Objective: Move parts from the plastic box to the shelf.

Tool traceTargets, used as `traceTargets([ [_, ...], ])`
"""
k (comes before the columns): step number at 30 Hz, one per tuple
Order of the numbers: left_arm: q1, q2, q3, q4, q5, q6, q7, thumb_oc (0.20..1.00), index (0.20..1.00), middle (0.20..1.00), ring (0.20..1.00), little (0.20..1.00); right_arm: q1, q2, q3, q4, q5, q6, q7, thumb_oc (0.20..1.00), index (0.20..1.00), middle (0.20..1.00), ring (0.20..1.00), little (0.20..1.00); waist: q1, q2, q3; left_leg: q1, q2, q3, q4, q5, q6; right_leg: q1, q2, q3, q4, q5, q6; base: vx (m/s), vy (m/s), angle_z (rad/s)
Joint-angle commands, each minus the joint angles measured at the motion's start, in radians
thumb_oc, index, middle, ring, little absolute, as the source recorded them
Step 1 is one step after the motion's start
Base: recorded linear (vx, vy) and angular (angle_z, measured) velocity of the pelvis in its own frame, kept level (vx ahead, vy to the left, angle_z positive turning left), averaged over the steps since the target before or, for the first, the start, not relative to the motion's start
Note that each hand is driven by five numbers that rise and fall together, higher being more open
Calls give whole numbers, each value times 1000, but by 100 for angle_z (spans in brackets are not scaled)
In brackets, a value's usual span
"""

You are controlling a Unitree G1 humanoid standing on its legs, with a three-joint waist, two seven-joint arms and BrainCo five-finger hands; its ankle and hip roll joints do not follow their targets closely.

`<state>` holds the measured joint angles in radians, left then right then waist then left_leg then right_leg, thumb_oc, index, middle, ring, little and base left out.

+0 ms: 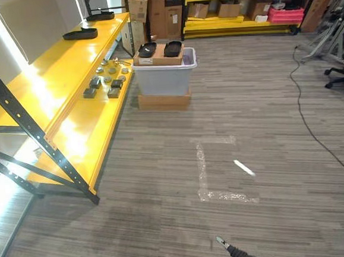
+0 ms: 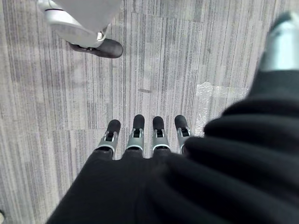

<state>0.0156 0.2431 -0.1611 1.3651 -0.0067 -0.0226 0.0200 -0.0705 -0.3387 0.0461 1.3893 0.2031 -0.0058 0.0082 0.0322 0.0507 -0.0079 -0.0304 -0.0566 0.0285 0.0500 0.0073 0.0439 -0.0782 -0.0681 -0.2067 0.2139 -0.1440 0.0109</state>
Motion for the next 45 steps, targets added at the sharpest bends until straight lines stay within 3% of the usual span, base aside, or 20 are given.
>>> traceTargets([
  [1, -56, 5, 17, 45, 25, -24, 29, 1000, 1000, 1000, 1000, 1000, -25, -19, 6, 53, 2, -13, -23, 1000, 1000, 1000, 1000, 1000, 2, -23, 27, 84, 94, -149, -131, -17, -102, 173, -66, -2, -301, 129, 117, 0, 0, 0],
  [14, -54, 3, 7, 24, 55, -34, 70, 1000, 1000, 1000, 1000, 1000, -5, -1, -15, 59, 50, -19, -23, 1000, 1000, 1000, 1000, 1000, 0, -31, 22, 83, 97, -146, -137, -17, -102, 171, -64, -3, -301, 127, 119, 0, -5, -7],
  [23, -69, -14, -43, -2, 85, -43, 71, 1000, 1000, 1000, 1000, 1000, -16, 23, 26, 49, 32, -20, -17, 1000, 1000, 1000, 1000, 1000, 3, -39, 21, 79, 96, -149, -135, -16, -101, 169, -62, -3, -301, 129, 119, 0, 0, 0],
  [45, -54, -14, -35, 27, 89, -44, 87, 1000, 1000, 1000, 1000, 1000, -12, 23, 48, 34, -36, -33, -67, 1000, 1000, 1000, 1000, 1000, -12, -34, 14, 93, 97, -131, -136, -26, -97, 174, -62, 11, -301, 127, 121, 0, 1, 0],
])
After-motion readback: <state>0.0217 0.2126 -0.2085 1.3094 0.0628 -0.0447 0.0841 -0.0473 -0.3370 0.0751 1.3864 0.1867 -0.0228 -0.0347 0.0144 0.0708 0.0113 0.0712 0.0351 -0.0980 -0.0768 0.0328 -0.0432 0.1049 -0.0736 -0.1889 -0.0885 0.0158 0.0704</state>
